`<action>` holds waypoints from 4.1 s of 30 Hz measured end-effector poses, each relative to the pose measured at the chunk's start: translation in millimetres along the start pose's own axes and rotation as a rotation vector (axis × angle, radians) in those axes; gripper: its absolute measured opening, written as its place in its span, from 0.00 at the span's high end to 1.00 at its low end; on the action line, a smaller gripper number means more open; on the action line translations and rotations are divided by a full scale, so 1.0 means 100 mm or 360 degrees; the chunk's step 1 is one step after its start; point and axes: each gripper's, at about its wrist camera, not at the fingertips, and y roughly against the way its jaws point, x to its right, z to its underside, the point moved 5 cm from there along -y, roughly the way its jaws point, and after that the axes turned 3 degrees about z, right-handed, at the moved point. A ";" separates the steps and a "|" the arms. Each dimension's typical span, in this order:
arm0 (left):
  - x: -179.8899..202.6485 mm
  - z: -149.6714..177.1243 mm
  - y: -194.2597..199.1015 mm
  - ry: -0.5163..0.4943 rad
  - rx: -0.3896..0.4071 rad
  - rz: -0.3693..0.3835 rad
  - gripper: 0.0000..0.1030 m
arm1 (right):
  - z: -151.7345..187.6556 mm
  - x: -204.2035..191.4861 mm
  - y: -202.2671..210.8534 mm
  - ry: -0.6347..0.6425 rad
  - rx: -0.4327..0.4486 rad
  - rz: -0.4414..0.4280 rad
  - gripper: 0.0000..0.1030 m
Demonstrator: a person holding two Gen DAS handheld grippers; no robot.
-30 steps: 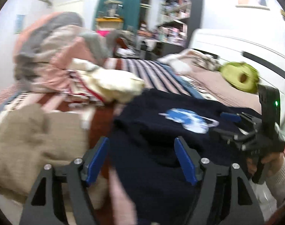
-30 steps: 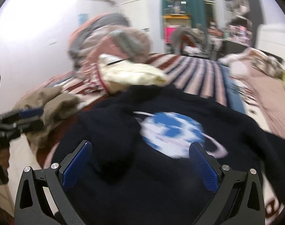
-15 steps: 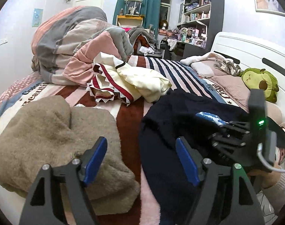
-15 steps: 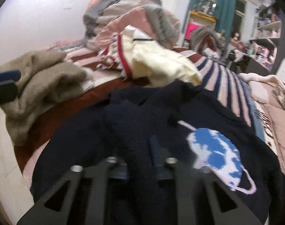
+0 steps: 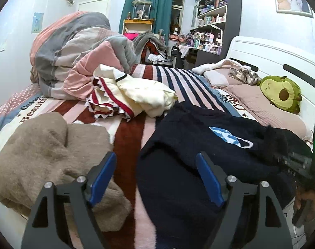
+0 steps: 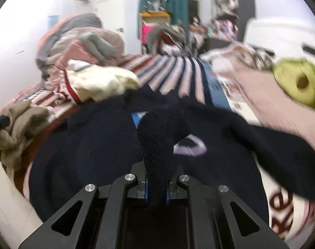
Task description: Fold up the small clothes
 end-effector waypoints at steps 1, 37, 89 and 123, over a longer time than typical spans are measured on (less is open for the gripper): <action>0.05 0.01 -0.01 -0.0007 -0.0008 0.0007 0.23 | 0.07 0.05 -0.01 -0.0030 -0.0033 -0.0002 0.94; 0.28 -0.35 -2.65 -0.0387 -0.0522 0.0094 0.59 | -0.05 0.02 -0.79 0.0821 -0.0738 -0.1153 0.27; 0.76 -0.18 -1.09 -0.0149 -0.0238 0.0133 0.28 | 0.06 0.86 -0.32 0.0106 -0.0745 -0.0649 0.47; 1.13 0.08 -0.64 -0.0213 -0.0309 0.0203 0.27 | 0.68 0.62 0.26 0.0086 -0.0501 -0.1022 0.93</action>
